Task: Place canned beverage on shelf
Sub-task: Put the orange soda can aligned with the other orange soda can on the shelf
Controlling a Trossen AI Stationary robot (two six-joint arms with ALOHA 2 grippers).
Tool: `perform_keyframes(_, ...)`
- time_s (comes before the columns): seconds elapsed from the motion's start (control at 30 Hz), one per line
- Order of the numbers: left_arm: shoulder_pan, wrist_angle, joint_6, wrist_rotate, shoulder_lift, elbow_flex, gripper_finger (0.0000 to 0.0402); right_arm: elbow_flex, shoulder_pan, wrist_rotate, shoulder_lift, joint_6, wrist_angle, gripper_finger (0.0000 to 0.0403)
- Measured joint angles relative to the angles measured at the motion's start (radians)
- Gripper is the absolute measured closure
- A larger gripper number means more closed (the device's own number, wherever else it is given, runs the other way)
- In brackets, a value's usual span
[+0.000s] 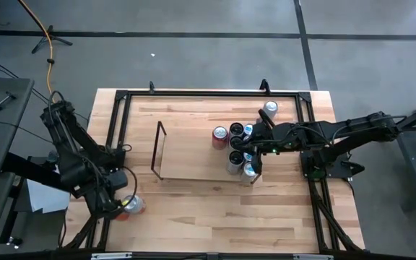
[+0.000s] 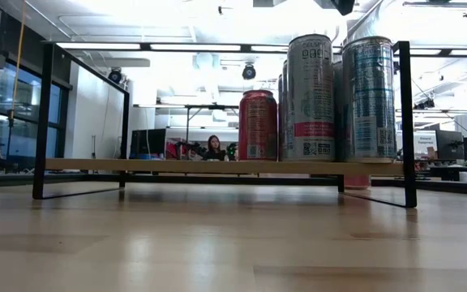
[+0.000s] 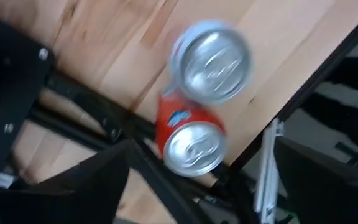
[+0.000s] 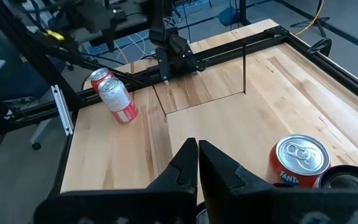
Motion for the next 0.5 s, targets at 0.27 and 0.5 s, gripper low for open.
perform_keyframes(0.27,-0.043,0.006,-0.160,0.057,0.006,-0.057,0.0004,0.000,0.000,0.000,0.000,0.024,0.000,0.0402)
perform_keyframes(0.5,-0.086,0.041,-0.229,0.066,0.036,-0.056,0.0005,0.000,0.000,0.000,0.000,0.029,0.000,0.0402)
